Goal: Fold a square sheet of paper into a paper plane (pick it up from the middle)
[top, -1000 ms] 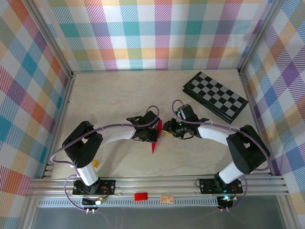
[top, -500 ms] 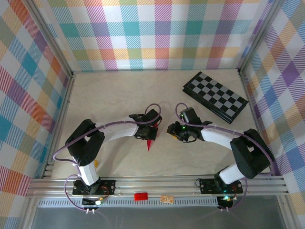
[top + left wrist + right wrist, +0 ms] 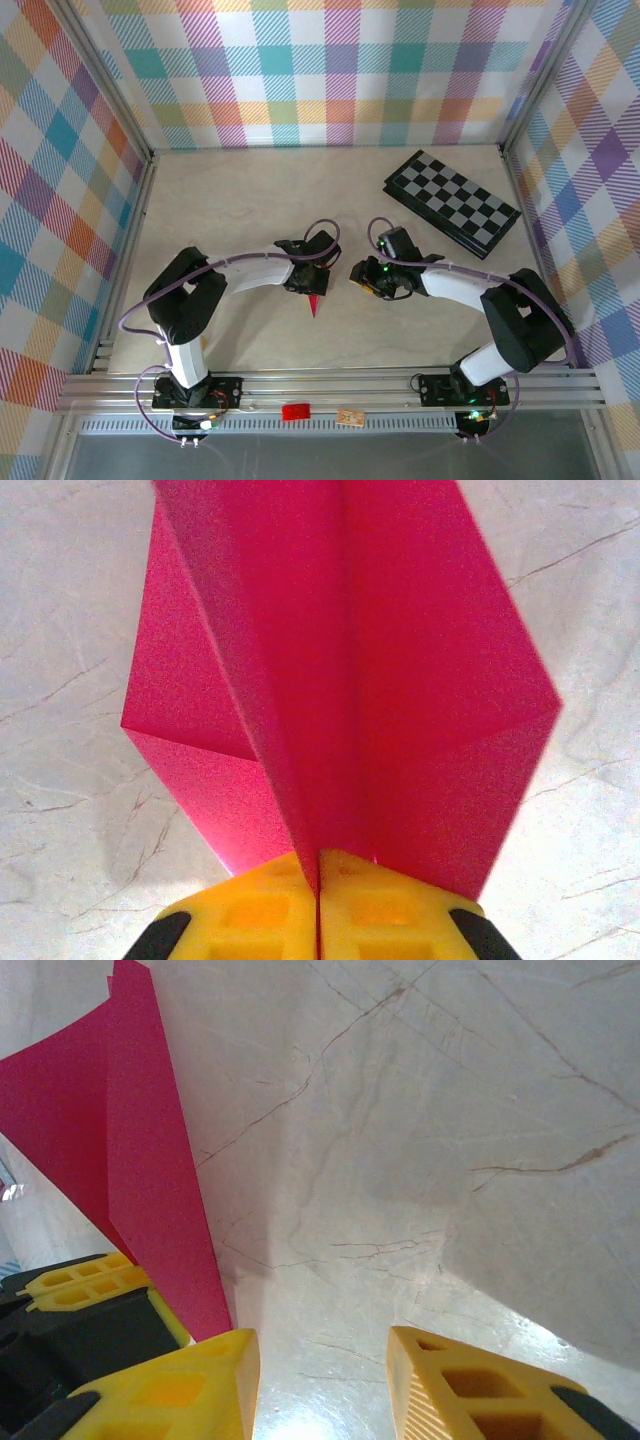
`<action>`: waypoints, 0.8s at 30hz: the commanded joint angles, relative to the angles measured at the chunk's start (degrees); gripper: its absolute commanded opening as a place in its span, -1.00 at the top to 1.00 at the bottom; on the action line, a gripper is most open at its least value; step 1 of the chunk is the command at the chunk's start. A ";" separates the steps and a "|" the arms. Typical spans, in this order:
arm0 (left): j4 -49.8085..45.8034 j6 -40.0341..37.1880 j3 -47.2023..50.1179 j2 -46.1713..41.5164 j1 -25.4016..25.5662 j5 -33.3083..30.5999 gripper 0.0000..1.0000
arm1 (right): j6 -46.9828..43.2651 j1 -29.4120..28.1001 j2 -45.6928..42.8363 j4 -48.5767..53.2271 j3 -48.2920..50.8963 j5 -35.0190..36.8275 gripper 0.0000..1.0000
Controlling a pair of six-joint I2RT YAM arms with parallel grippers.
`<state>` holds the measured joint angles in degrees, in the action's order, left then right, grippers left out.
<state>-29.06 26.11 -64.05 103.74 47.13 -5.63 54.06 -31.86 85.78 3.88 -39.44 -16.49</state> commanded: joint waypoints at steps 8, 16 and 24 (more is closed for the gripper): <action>-2.85 0.34 -1.33 1.54 0.24 0.00 0.74 | 0.43 0.21 0.88 -0.72 -0.24 -0.38 0.20; -3.61 0.57 -2.08 0.44 0.18 0.88 0.78 | 0.58 0.22 0.84 -0.84 -0.01 -0.47 0.19; -7.26 0.86 -4.05 -2.12 0.17 -0.82 0.92 | 0.36 0.22 0.88 -1.15 0.07 -0.53 0.19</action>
<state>-32.58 26.30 -66.28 103.85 47.13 -5.34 54.24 -31.86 85.82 3.49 -39.46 -16.49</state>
